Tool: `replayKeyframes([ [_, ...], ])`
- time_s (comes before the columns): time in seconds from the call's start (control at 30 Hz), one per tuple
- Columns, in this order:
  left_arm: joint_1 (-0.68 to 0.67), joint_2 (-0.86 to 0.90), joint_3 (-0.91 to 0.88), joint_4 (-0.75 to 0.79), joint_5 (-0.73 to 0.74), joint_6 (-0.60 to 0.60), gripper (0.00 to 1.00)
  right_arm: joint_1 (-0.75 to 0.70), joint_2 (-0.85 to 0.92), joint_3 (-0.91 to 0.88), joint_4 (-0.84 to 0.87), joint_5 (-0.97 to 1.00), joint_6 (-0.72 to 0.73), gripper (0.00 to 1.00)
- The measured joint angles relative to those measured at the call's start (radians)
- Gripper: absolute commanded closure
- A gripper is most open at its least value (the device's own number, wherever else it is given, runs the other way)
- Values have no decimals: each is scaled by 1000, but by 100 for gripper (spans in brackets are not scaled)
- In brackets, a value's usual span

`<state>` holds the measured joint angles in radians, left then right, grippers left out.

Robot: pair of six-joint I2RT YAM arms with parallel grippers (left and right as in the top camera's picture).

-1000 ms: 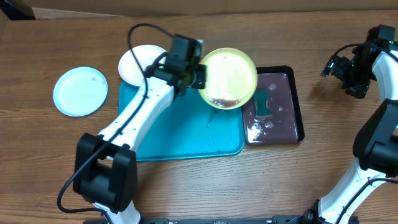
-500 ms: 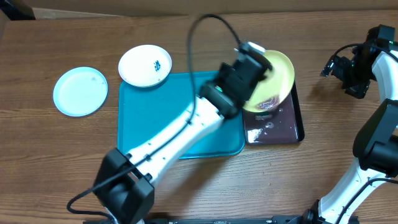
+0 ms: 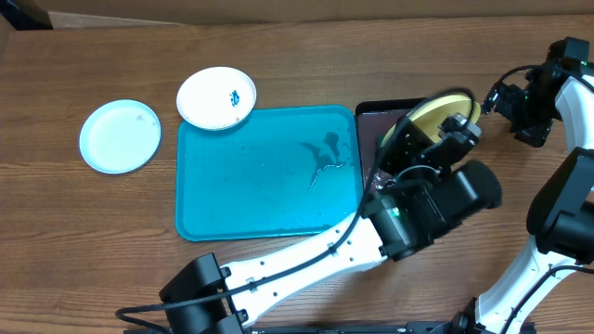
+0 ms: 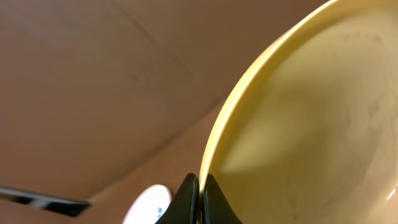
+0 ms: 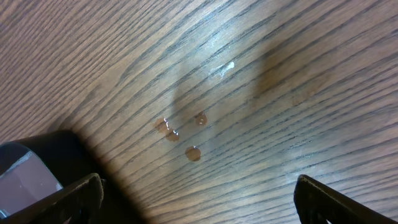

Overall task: Clean dirty plates on tray and stack at the side
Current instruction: 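Hold the yellow plate tilted over the right side beyond the black tray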

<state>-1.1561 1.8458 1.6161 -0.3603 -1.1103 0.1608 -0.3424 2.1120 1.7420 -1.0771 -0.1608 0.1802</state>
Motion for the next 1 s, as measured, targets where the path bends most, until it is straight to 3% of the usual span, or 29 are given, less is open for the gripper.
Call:
replayKeyframes([
  [0.4,-29,0,2,208,-161,264,96,0,0,0,0,0,0,0],
  [1.0,-29,0,3,301,-182,314,96,0,0,0,0,0,2,0],
])
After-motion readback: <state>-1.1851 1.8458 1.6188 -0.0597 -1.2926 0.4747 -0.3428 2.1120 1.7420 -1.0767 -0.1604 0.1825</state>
